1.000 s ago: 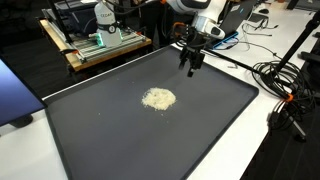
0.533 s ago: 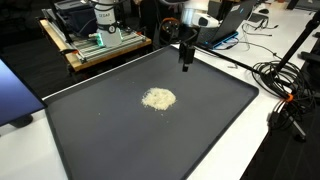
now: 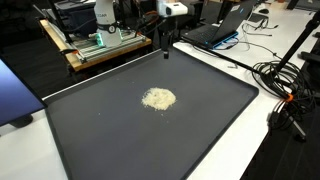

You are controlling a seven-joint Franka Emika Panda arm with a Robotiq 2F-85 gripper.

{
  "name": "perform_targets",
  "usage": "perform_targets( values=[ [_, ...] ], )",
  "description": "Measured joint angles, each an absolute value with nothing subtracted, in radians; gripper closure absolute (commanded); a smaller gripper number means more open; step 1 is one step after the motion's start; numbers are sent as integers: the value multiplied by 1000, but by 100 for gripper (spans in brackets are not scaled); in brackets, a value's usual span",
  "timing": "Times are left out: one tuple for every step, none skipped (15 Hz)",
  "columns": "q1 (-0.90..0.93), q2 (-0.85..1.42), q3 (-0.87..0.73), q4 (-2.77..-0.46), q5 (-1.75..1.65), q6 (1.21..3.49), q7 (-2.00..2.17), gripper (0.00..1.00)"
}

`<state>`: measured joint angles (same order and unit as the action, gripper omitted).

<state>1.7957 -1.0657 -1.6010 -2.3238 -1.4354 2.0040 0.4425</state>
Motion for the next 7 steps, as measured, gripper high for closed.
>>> perform_targets(
  values=[
    [1747, -1050, -1572, -2367, -1435, 2014, 481, 0],
    [1699, -1033, -1536, -2406, -1435, 2020, 514, 0],
    [1653, -1011, -1493, -2442, -1434, 2021, 546, 0],
    [1617, -987, -1455, -2468, -1431, 2021, 566, 0],
    [1595, -966, -1431, -2486, -1428, 2021, 579, 0],
    [1587, -949, -1422, -2495, -1427, 2021, 588, 0],
    [1587, -938, -1421, -2497, -1427, 2021, 594, 0]
  ],
)
